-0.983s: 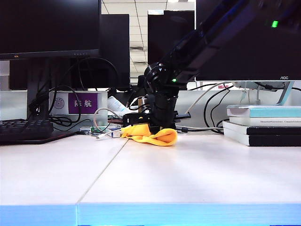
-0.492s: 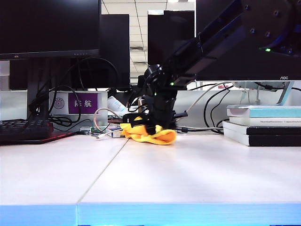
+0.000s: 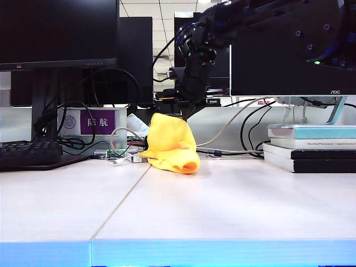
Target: Wipe the table from back to front using the rag.
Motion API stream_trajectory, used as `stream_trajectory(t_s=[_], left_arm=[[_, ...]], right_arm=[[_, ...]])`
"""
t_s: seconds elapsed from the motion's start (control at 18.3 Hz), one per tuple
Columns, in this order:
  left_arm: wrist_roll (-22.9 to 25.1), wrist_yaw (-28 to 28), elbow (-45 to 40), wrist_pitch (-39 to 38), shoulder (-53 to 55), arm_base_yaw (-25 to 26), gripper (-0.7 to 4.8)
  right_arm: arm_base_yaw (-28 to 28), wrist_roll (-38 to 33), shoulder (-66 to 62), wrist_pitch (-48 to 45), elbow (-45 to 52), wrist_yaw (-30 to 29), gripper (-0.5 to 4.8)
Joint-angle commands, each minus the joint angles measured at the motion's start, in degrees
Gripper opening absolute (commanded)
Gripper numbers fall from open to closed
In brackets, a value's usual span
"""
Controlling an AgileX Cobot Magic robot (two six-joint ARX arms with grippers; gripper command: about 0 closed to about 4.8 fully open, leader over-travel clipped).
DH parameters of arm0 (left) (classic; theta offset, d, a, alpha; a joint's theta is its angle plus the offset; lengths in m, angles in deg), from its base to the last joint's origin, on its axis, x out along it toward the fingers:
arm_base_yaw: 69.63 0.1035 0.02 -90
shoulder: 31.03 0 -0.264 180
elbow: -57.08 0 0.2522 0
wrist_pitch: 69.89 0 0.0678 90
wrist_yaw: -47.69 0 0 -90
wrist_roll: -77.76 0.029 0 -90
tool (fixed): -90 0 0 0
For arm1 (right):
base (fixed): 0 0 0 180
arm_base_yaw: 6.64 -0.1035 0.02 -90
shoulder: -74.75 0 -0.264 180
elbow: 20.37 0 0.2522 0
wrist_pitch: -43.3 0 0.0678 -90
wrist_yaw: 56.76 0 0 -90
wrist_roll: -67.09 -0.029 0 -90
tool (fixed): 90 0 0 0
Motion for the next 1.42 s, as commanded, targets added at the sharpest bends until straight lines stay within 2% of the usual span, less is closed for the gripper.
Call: stream_trajectory(t_s=[0.05, 0.11, 0.16, 0.22, 0.27, 0.33, 0.44, 0.55, 0.76, 0.93, 0.98, 1.2, 1.26, 1.42], left_arm=[[0.2, 0.2, 0.2, 0.3, 0.0, 0.0, -0.05], [0.2, 0.2, 0.2, 0.3, 0.0, 0.0, -0.06], [0.2, 0.2, 0.2, 0.4, 0.0, 0.0, -0.06], [0.2, 0.2, 0.2, 0.4, 0.0, 0.0, -0.06], [0.2, 0.2, 0.2, 0.4, 0.0, 0.0, -0.06], [0.2, 0.2, 0.2, 0.4, 0.0, 0.0, -0.05], [0.2, 0.2, 0.2, 0.4, 0.0, 0.0, -0.06], [0.2, 0.2, 0.2, 1.5, 0.0, 0.0, -0.06], [0.2, 0.2, 0.2, 2.1, -0.3, 0.0, -0.06], [0.2, 0.1, 0.2, 2.7, -3.2, 0.0, -0.05], [0.2, -1.0, 0.2, 3.6, -4.9, 0.0, -0.05], [-0.3, -16.2, 0.2, 3.3, -17.8, 0.0, -0.06], [-0.2, -18.4, 0.0, 3.0, -20.8, 0.0, -0.06], [-3.0, -19.0, -5.5, 3.0, -31.5, 0.0, -0.06]], right_arm=[[-0.1, 0.0, 1.1, 4.1, -1.4, -4.5, 3.82], [-0.1, 0.0, 1.5, 5.1, -1.5, -6.6, 3.8], [-0.2, 0.0, 1.8, 5.8, -1.6, -7.5, 3.38], [-0.3, 0.0, 2.4, 6.7, -1.6, -7.6, 1.64], [-0.4, 0.0, 2.9, 7.5, -1.6, -7.7, 0.14], [-0.4, 0.0, 3.3, 7.7, -1.6, -7.7, -0.05], [-0.4, 0.0, 4.6, 8.3, -1.6, -8.1, -0.05], [-0.6, 0.0, 10.3, 13.1, -1.6, -11.8, -0.05], [-0.9, 0.6, 17.6, 18.3, -1.6, -12.6, -0.05], [-2.1, 4.0, 25.4, 23.9, -1.6, -12.7, -0.05], [-2.9, 4.9, 27.6, 25.5, -1.6, -12.8, -0.05], [-6.5, 5.2, 36.2, 29.8, -1.6, -14.2, -0.05], [-7.9, 5.6, 37.6, 29.9, -1.6, -14.2, -0.06], [-12.1, 5.6, 41.2, 30.0, -1.6, -14.0, -0.05]])
